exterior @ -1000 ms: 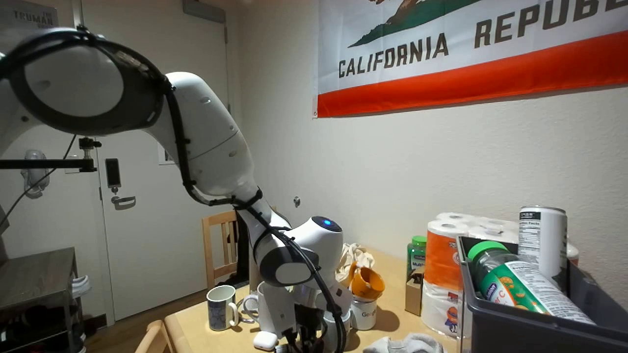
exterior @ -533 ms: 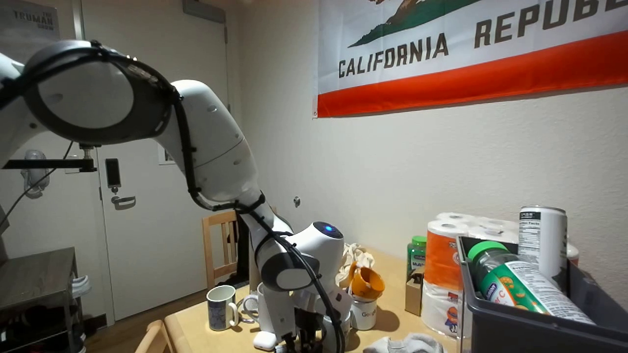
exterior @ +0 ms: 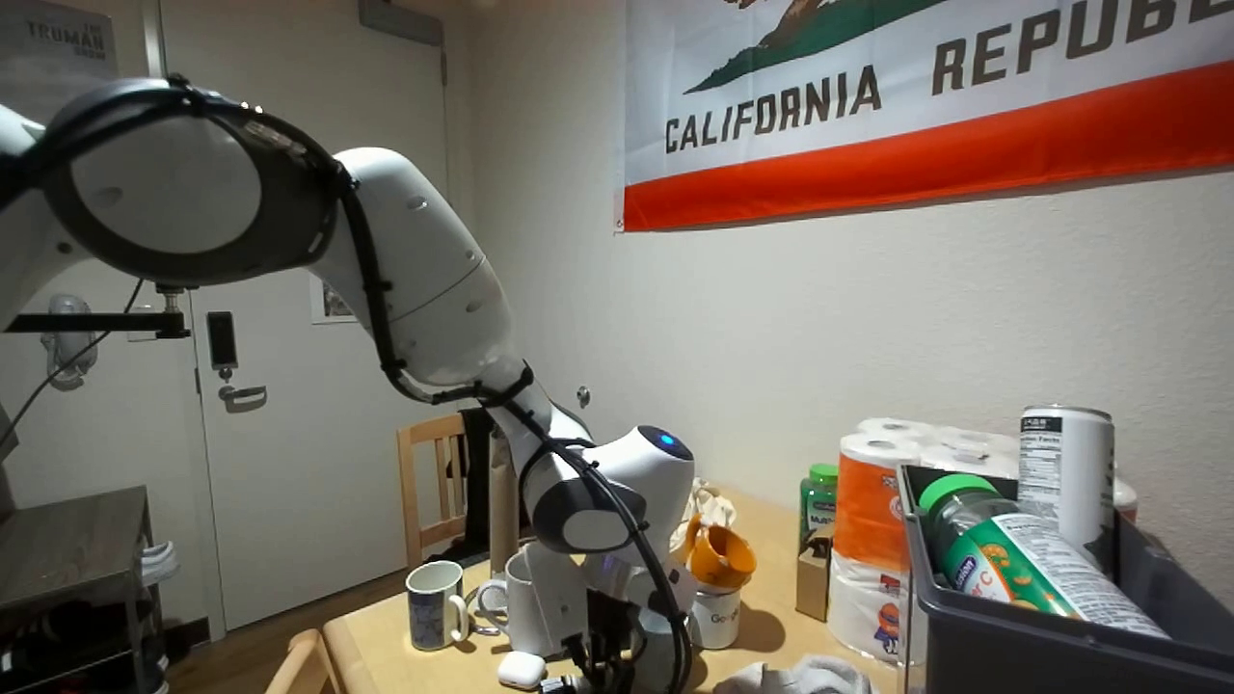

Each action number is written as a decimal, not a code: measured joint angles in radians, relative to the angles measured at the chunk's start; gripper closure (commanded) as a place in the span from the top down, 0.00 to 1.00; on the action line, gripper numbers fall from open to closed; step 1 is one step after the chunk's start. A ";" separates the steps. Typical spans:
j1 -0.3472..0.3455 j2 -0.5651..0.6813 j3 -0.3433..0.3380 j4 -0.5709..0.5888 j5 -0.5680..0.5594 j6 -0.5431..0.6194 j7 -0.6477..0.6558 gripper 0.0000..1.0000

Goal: Open the wallet

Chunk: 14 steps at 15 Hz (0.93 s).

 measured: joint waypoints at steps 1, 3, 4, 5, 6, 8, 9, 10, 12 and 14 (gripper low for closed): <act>0.000 0.000 -0.003 0.019 0.000 -0.047 0.010 1.00; 0.000 0.000 -0.009 0.055 0.000 -0.142 0.026 1.00; 0.000 0.000 -0.013 0.070 0.000 -0.188 0.036 1.00; 0.000 0.001 -0.017 0.085 0.000 -0.233 0.043 1.00; 0.000 0.002 -0.021 0.098 0.000 -0.274 0.052 1.00; 0.000 0.005 -0.029 0.120 0.008 -0.348 0.056 1.00; 0.000 0.007 -0.031 0.127 0.017 -0.380 0.056 1.00; 0.000 0.008 -0.032 0.132 0.025 -0.409 0.056 1.00; 0.000 0.011 -0.033 0.137 0.053 -0.471 0.055 1.00; 0.000 0.015 -0.033 0.136 0.080 -0.528 0.054 1.00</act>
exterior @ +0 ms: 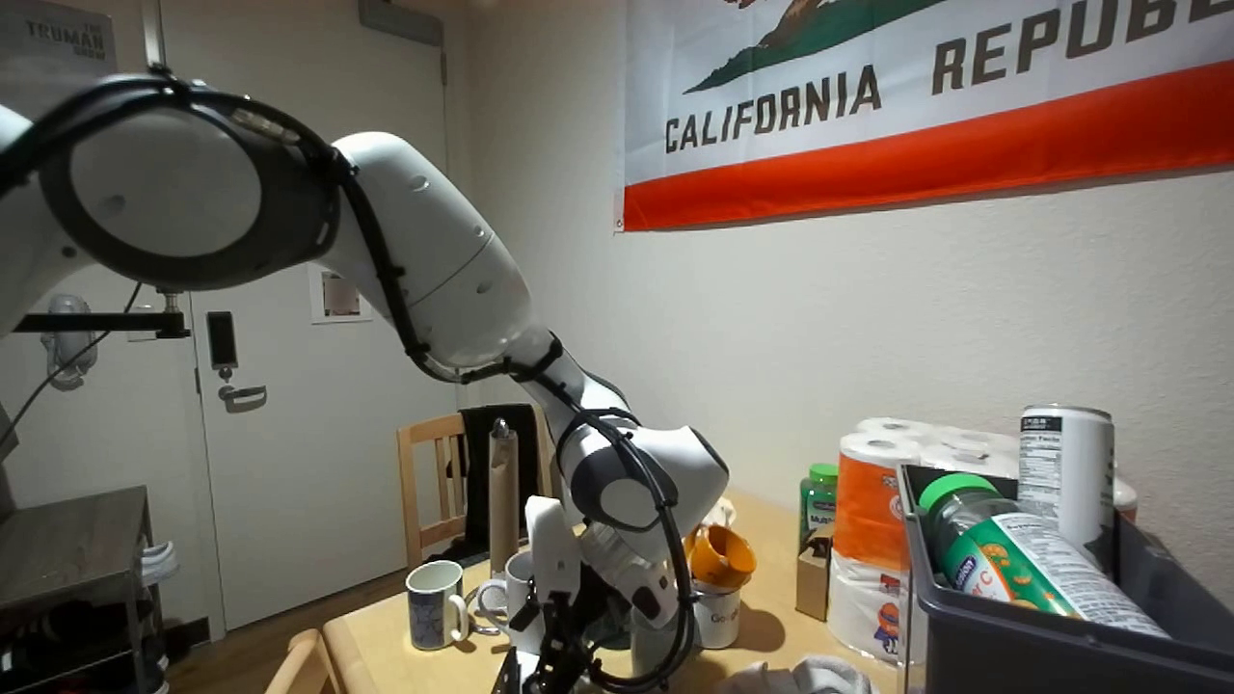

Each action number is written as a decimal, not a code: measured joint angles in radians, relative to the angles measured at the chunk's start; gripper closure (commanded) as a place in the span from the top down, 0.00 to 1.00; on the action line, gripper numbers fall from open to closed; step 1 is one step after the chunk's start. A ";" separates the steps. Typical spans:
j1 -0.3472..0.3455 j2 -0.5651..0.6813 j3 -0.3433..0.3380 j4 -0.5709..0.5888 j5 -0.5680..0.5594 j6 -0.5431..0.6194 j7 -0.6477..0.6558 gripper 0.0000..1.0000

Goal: Open the wallet

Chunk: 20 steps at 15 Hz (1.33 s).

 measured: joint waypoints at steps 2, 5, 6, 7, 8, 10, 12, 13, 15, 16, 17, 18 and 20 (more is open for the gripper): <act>0.000 0.007 0.000 0.000 0.023 -0.046 0.000 1.00; 0.000 0.017 0.000 -0.003 0.052 -0.100 -0.001 1.00; 0.000 0.019 0.000 -0.003 0.058 -0.114 -0.001 1.00; 0.000 0.021 0.000 -0.003 0.064 -0.129 -0.002 1.00; 0.000 0.023 0.000 -0.005 0.071 -0.142 -0.002 1.00; 0.003 0.025 0.000 -0.015 0.081 -0.154 -0.002 1.00; 0.007 0.025 0.000 -0.029 0.085 -0.154 -0.002 1.00; 0.009 0.025 0.000 -0.031 0.085 -0.151 -0.002 1.00; 0.015 0.023 -0.001 -0.031 0.085 -0.131 -0.002 1.00; 0.018 0.020 -0.002 -0.030 0.085 -0.121 -0.002 1.00; 0.022 0.014 -0.004 -0.028 0.084 -0.114 -0.002 1.00; 0.027 0.007 -0.009 -0.027 0.084 -0.111 -0.002 1.00; 0.033 -0.012 -0.017 -0.024 0.080 -0.110 0.000 1.00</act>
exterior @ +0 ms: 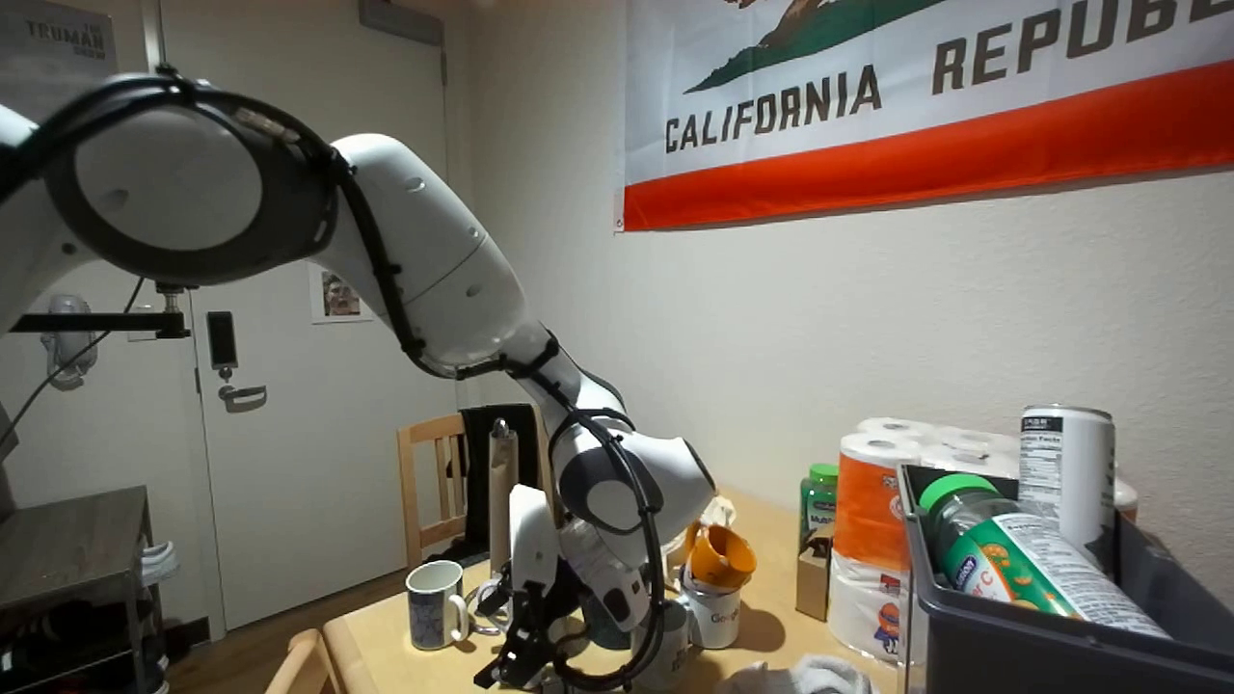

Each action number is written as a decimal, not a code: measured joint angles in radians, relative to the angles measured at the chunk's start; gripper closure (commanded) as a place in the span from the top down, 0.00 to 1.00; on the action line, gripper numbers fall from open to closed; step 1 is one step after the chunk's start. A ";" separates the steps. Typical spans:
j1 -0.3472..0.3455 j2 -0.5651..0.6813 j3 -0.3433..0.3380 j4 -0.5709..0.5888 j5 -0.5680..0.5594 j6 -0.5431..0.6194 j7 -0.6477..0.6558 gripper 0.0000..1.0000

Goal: Open the wallet

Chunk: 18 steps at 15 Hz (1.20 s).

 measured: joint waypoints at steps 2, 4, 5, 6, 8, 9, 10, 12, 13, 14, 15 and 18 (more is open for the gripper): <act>0.005 -0.022 -0.008 0.000 -0.010 0.000 0.002 1.00; 0.012 -0.048 -0.017 0.000 -0.025 0.000 0.008 1.00; 0.017 -0.062 -0.021 0.000 -0.038 0.000 0.019 1.00; 0.023 -0.079 -0.025 -0.002 -0.051 0.000 0.027 1.00; 0.035 -0.118 -0.030 -0.008 -0.082 0.000 0.047 1.00; 0.042 -0.141 -0.032 -0.015 -0.098 0.000 0.062 1.00; 0.050 -0.168 -0.035 -0.024 -0.120 0.000 0.082 1.00; 0.069 -0.228 -0.044 -0.046 -0.164 0.000 0.126 1.00; 0.078 -0.260 -0.048 -0.059 -0.186 0.000 0.149 1.00; 0.086 -0.293 -0.050 -0.073 -0.206 0.000 0.171 1.00; 0.092 -0.323 -0.051 -0.086 -0.224 0.000 0.190 1.00; 0.105 -0.408 -0.051 -0.123 -0.265 0.001 0.238 1.00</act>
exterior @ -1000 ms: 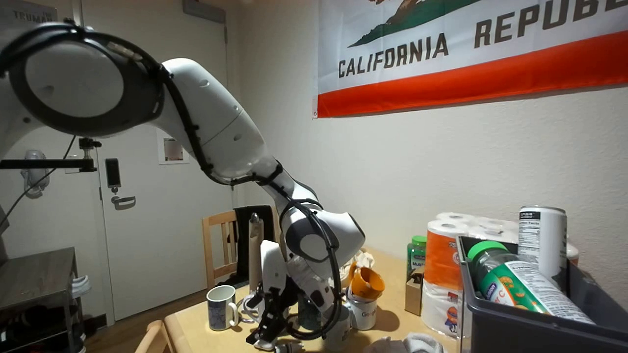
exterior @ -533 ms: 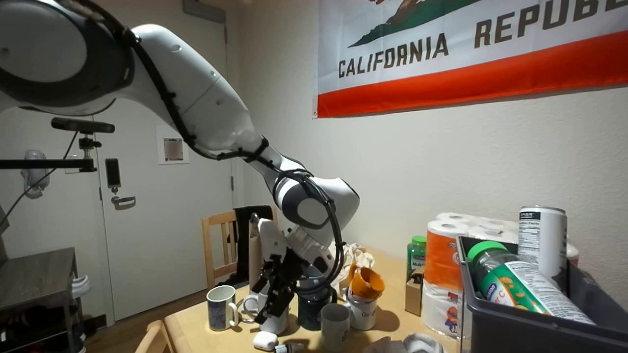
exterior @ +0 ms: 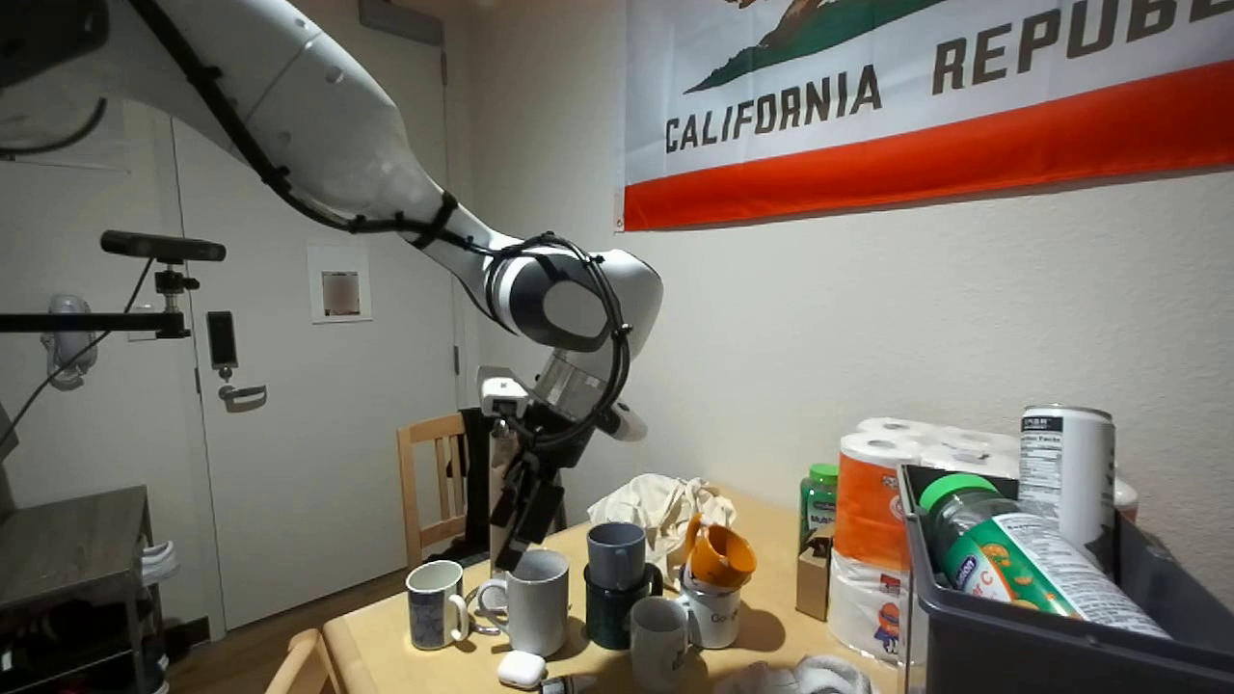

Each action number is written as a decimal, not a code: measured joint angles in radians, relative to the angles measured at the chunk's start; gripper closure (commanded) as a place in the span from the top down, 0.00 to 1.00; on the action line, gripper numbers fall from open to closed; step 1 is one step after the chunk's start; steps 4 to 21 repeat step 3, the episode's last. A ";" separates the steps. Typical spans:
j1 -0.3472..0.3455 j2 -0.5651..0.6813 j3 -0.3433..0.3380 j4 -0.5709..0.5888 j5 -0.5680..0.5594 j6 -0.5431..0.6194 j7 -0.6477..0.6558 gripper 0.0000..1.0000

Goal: Open the wallet

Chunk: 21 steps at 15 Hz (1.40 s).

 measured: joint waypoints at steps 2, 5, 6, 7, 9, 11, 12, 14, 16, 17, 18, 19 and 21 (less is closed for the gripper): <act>0.005 -0.047 0.000 -0.022 -0.019 0.002 0.022 1.00; 0.006 -0.067 0.000 -0.033 -0.023 0.002 0.031 1.00; 0.006 -0.067 0.000 -0.033 -0.023 0.002 0.031 1.00; 0.006 -0.067 0.000 -0.033 -0.023 0.002 0.031 1.00; 0.006 -0.067 0.000 -0.033 -0.023 0.002 0.031 1.00; 0.006 -0.067 0.000 -0.033 -0.023 0.002 0.031 1.00; 0.006 -0.067 0.000 -0.033 -0.023 0.002 0.031 1.00; 0.006 -0.067 0.000 -0.033 -0.023 0.002 0.031 1.00; 0.006 -0.067 0.000 -0.033 -0.023 0.002 0.031 1.00; 0.006 -0.067 0.000 -0.033 -0.023 0.002 0.031 1.00; 0.006 -0.067 0.000 -0.033 -0.023 0.002 0.031 1.00; 0.006 -0.067 0.000 -0.033 -0.023 0.002 0.031 1.00; 0.006 -0.067 0.000 -0.033 -0.023 0.002 0.031 1.00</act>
